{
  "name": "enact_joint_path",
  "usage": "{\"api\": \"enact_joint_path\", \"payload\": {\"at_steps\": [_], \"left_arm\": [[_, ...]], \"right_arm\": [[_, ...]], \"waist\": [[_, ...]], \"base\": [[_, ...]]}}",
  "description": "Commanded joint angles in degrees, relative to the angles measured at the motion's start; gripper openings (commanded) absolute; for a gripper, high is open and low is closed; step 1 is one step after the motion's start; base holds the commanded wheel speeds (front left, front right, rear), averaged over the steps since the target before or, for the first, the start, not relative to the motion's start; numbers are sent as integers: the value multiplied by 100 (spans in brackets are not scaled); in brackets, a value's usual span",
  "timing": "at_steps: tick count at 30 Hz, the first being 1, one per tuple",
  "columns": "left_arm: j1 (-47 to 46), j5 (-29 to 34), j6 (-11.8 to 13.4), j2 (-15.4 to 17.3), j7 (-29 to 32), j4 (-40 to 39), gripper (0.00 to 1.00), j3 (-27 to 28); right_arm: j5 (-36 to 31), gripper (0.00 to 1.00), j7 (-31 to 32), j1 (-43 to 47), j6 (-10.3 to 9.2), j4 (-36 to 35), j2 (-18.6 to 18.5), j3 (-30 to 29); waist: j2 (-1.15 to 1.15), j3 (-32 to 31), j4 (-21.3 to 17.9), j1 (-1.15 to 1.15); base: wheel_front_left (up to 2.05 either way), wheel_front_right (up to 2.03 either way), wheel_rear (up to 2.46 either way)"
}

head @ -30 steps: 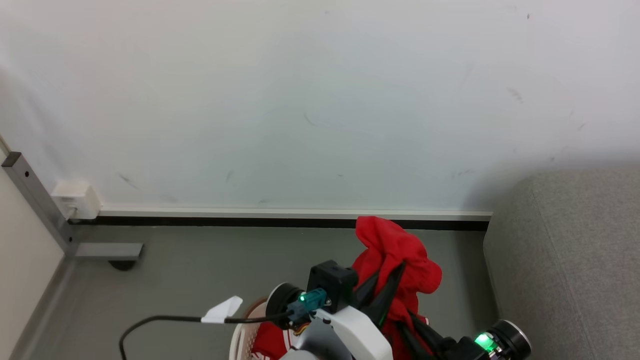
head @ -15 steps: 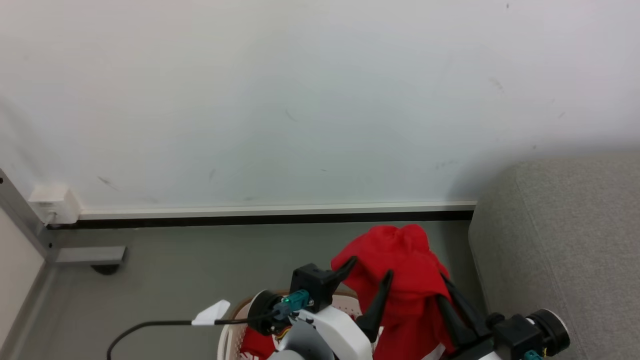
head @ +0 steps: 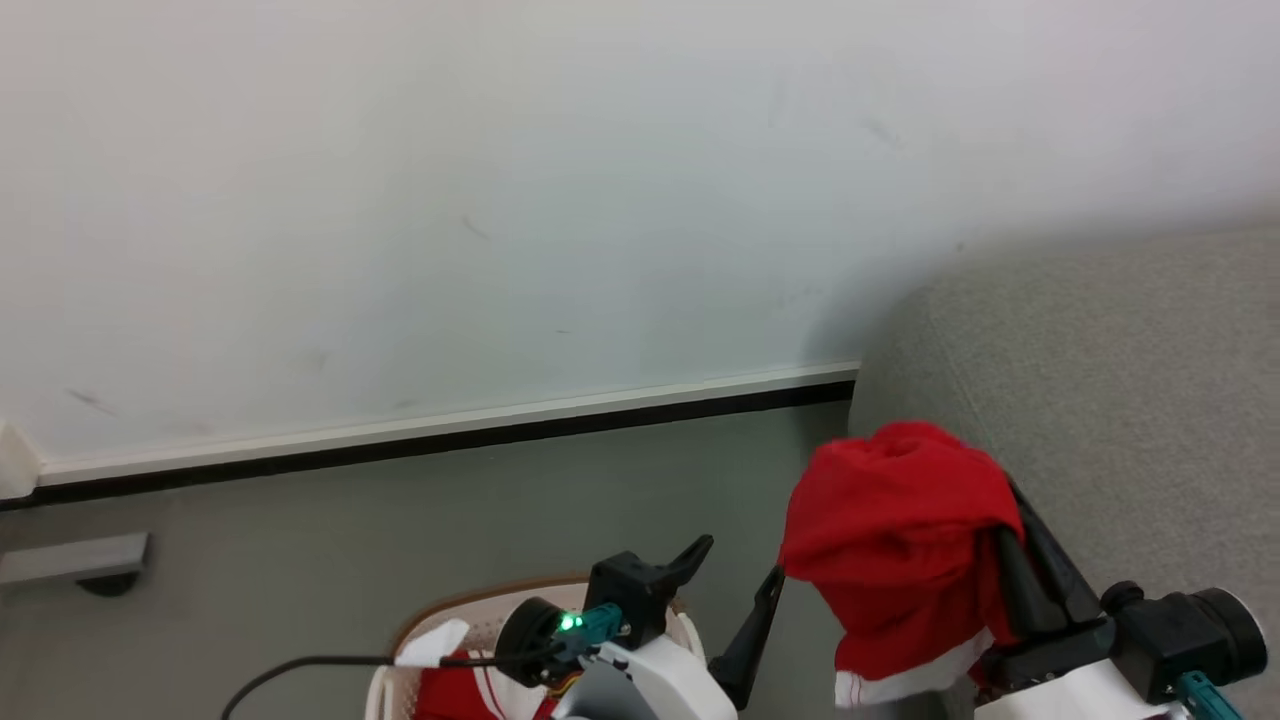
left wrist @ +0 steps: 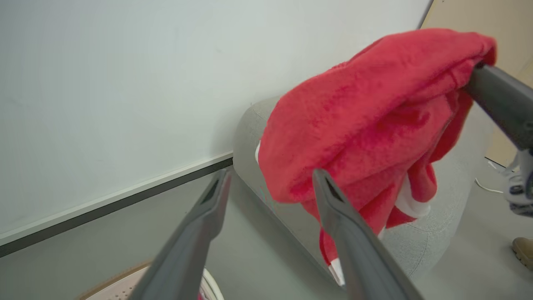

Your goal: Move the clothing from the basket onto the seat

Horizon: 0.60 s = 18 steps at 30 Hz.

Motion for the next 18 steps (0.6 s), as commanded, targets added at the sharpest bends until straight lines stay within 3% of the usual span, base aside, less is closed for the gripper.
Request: {"api": "enact_joint_path", "payload": {"at_steps": [1,11,18], "left_arm": [[-10,1,-19,33,-24,36,100,-15],[-125,-14,-34,21,-154,90,100,-51],[-223,-12,-53,-7,-136,31,100,-137]], "right_arm": [[-29,0,1,43,-12,-79,-69,-90],[22,0,2,108,-12,-325,-167,-443],[40,0,2,117,-12,-369,-197,-664]], "waist": [[0,53,-176,0],[0,228,-733,0],[0,374,-847,0]], "base": [[0,0,0],[0,0,0],[0,0,0]]}}
